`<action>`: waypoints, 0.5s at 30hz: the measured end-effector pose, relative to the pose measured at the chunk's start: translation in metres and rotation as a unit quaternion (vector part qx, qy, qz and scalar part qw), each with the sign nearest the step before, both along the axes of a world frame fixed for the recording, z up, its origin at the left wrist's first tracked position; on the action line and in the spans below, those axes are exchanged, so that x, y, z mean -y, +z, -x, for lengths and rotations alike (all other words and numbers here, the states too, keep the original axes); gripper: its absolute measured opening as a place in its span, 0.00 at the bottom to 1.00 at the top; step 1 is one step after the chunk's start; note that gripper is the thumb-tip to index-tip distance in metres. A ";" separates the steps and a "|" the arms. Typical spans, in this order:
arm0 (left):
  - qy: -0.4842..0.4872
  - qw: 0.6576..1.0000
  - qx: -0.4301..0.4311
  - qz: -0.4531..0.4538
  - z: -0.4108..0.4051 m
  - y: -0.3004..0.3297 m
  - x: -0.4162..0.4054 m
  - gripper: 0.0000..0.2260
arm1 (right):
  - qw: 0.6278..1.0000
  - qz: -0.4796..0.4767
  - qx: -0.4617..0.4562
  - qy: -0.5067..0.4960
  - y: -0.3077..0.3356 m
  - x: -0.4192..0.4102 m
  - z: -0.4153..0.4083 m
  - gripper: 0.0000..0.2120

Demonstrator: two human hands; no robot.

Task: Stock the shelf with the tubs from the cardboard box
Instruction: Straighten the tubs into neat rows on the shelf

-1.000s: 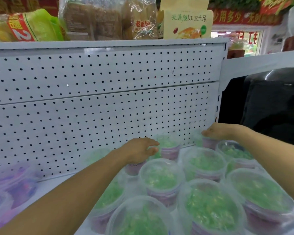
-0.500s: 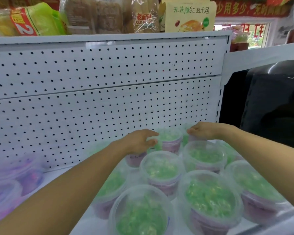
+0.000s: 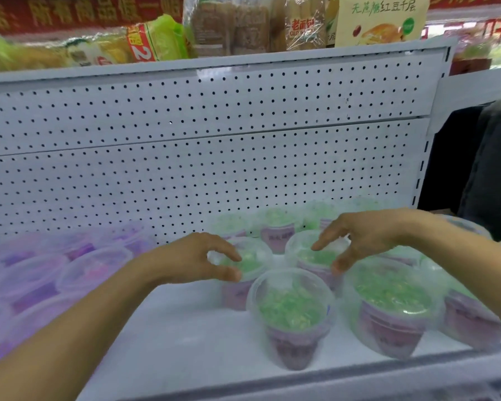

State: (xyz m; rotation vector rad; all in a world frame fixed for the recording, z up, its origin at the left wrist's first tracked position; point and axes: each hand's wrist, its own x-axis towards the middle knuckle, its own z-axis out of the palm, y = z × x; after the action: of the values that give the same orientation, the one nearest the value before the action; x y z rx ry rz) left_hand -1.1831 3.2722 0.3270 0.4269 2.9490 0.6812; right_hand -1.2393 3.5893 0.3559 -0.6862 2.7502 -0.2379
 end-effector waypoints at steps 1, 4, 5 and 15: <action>0.007 1.000 -0.003 -0.002 -0.003 -0.004 0.000 0.24 | 1.000 0.002 -0.008 -0.001 -0.003 0.003 -0.002 0.26; 0.021 0.999 -0.033 0.014 -0.012 -0.009 -0.005 0.24 | 0.999 0.032 -0.034 0.011 -0.012 0.014 -0.004 0.24; 0.025 0.998 -0.044 0.031 -0.016 -0.009 -0.006 0.23 | 0.998 0.041 -0.039 0.014 -0.014 0.019 -0.006 0.23; 0.063 0.997 -0.054 0.001 -0.013 -0.011 0.004 0.15 | 0.993 0.090 -0.075 0.012 -0.031 0.044 -0.006 0.23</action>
State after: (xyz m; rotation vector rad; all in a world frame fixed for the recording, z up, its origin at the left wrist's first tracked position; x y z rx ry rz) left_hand -1.1697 3.2683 0.3155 0.2885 3.1003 0.6897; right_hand -1.2338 3.5458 0.3253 -0.8150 2.8862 -0.4513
